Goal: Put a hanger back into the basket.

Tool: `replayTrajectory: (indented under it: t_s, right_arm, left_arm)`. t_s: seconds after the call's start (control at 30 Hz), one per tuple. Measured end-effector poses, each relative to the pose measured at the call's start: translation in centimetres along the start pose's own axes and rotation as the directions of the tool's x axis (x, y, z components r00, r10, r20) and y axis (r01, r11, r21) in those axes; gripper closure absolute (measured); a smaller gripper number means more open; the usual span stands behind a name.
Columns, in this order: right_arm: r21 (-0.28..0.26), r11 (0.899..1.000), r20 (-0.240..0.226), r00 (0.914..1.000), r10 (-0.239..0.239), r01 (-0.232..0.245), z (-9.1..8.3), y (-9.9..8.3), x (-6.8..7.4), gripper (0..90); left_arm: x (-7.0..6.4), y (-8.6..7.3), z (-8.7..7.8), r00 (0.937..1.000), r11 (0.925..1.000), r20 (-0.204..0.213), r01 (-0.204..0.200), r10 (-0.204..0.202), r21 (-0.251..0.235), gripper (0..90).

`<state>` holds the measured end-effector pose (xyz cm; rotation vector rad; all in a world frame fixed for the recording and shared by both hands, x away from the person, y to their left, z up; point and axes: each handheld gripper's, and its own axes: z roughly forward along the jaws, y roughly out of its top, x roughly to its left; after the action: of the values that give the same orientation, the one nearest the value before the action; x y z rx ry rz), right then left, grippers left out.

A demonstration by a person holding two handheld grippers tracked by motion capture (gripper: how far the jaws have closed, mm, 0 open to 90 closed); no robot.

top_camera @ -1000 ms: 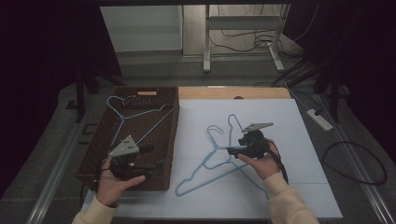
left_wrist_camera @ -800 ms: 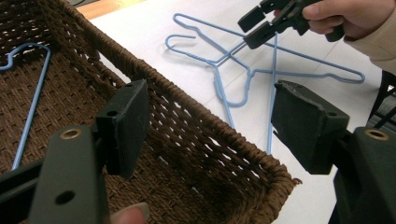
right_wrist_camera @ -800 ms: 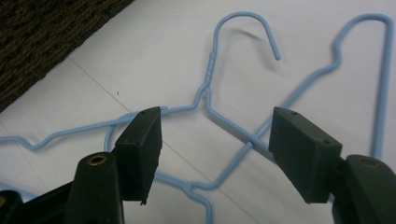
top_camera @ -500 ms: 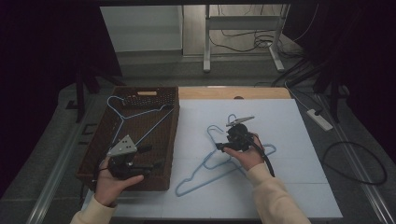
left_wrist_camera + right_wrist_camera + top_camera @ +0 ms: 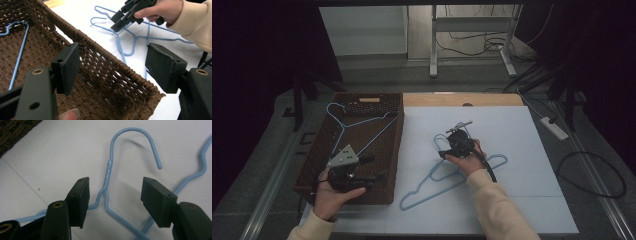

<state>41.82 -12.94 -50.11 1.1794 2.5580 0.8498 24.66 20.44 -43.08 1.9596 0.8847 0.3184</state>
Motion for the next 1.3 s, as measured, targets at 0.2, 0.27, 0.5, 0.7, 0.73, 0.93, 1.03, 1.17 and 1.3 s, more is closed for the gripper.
replayTrajectory:
  t_s: [0.2, 0.27, 0.5, 0.7, 0.73, 0.93, 1.03, 1.17, 1.3]
  right_arm:
    - [0.014, 1.0, 0.0, 0.9999, -0.014, 0.014, 1.0, 0.7, 0.4, 49.9]
    - [0.021, 1.0, 0.006, 0.9999, -0.013, 0.013, 1.3, 0.9, 0.6, 53.8]
    - [0.044, 0.999, 0.022, 0.9997, 0.01, -0.011, 2.2, 1.2, 0.9, 66.1]
    - [0.054, 0.996, 0.012, 0.9975, 0.069, -0.07, 2.3, 1.3, 1.0, 83.7]
    - [0.052, 0.994, -0.001, 0.9953, 0.097, -0.097, 2.2, 1.3, 0.9, 84.5]
    - [0.011, 0.989, -0.025, 0.9887, 0.148, -0.148, 1.4, 1.2, 0.7, 86.0]
    - [-0.013, 0.989, -0.037, 0.9886, 0.146, -0.146, 0.4, 1.3, 0.8, 86.1]
    - [-0.053, 0.991, -0.059, 0.9906, 0.123, -0.126, -1.2, 1.1, 1.0, 86.2]
    - [-0.096, 0.99, -0.074, 0.9923, 0.099, -0.106, -2.8, 0.6, 1.1, 86.4]
  left_arm:
    - [0.1, 0.0, -0.1, 1.0, 1.0, -0.001, -0.001, 0.001, 0.001, 28.3]
    - [0.1, 0.1, -0.1, 1.0, 1.0, -0.002, -0.001, 0.001, 0.0, 28.3]
    - [0.1, 0.1, -0.1, 1.0, 1.0, -0.002, -0.001, 0.001, -0.002, 28.1]
    - [0.1, 0.2, -0.2, 1.0, 1.0, -0.004, -0.006, 0.006, -0.004, 28.1]
    - [0.1, 0.2, -0.2, 1.0, 1.0, -0.005, -0.006, 0.006, -0.004, 28.2]
    - [0.1, 0.2, -0.4, 1.0, 0.9999, -0.008, -0.005, 0.005, -0.012, 28.2]
    - [0.0, 0.3, -0.5, 0.9999, 0.9999, -0.011, -0.006, 0.006, -0.015, 28.2]
    - [0.0, 0.3, -0.7, 0.9999, 0.9998, -0.014, -0.007, 0.007, -0.019, 28.2]
    - [-0.1, 0.4, -0.8, 0.9999, 0.9997, -0.013, -0.011, 0.01, -0.023, 28.3]
